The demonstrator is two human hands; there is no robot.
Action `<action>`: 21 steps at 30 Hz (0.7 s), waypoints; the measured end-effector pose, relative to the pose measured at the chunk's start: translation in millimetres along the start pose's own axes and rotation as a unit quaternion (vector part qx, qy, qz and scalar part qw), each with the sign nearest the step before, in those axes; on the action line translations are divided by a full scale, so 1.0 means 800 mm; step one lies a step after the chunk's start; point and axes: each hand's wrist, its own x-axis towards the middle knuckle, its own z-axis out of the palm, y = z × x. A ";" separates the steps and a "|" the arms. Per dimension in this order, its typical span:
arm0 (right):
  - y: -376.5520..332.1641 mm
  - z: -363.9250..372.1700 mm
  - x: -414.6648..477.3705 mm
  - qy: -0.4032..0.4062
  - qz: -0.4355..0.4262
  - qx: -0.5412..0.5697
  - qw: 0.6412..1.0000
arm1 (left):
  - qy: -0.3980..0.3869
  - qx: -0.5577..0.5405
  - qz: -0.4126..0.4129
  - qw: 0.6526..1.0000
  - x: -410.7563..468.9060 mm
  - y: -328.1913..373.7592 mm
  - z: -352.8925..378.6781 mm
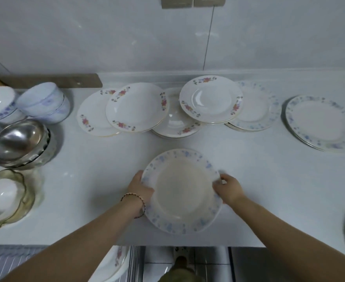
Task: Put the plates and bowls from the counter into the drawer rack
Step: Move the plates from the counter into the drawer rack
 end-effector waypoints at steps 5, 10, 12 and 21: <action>0.033 -0.022 -0.063 0.018 -0.061 0.024 0.998 | -0.004 -0.008 0.029 1.000 -0.072 -0.016 -0.004; 0.068 -0.018 -0.161 0.001 -0.107 0.006 0.994 | 0.044 -0.024 0.007 0.999 -0.171 -0.074 -0.021; 0.081 -0.006 -0.201 -0.023 -0.121 -0.009 0.992 | 0.049 -0.034 -0.017 0.998 -0.207 -0.107 -0.032; 0.119 0.127 -0.316 -0.160 -0.094 -0.071 0.980 | 0.059 -0.019 -0.129 0.990 -0.276 -0.279 -0.114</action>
